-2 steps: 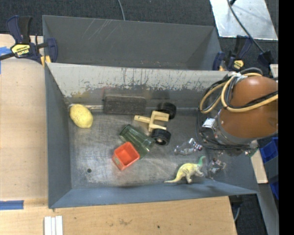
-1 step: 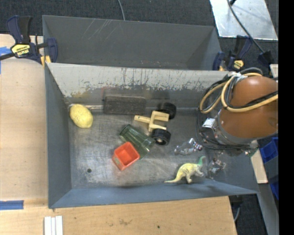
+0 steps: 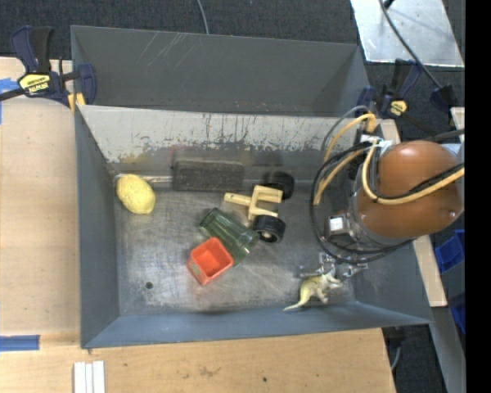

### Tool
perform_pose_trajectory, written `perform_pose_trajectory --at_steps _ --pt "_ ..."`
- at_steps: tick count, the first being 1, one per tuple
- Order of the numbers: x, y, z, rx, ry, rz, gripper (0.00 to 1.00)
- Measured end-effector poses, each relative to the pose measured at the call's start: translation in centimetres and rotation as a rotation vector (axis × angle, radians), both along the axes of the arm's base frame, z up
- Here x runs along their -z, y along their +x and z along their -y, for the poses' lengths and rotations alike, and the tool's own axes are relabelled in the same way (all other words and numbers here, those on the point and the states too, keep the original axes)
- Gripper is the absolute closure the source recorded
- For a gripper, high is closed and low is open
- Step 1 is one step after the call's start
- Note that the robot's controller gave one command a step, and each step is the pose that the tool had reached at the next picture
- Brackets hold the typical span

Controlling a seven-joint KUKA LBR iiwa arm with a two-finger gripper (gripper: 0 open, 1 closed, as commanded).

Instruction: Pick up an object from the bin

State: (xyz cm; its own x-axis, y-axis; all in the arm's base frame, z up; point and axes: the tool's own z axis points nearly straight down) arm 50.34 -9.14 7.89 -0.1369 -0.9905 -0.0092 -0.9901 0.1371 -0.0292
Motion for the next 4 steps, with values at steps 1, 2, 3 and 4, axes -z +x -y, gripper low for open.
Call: perform_pose_trajectory --at_steps 1,2,3,4 --pt "0.0 0.0 0.0 0.000 0.000 0.000 1.00" --pt "0.1 0.8 -2.3 -0.065 -0.020 -0.013 1.00" --pt "0.4 3.1 -1.9 -0.296 -0.003 -0.019 1.00" --pt "0.5 4.4 1.0 -0.451 -0.015 -0.021 1.00"
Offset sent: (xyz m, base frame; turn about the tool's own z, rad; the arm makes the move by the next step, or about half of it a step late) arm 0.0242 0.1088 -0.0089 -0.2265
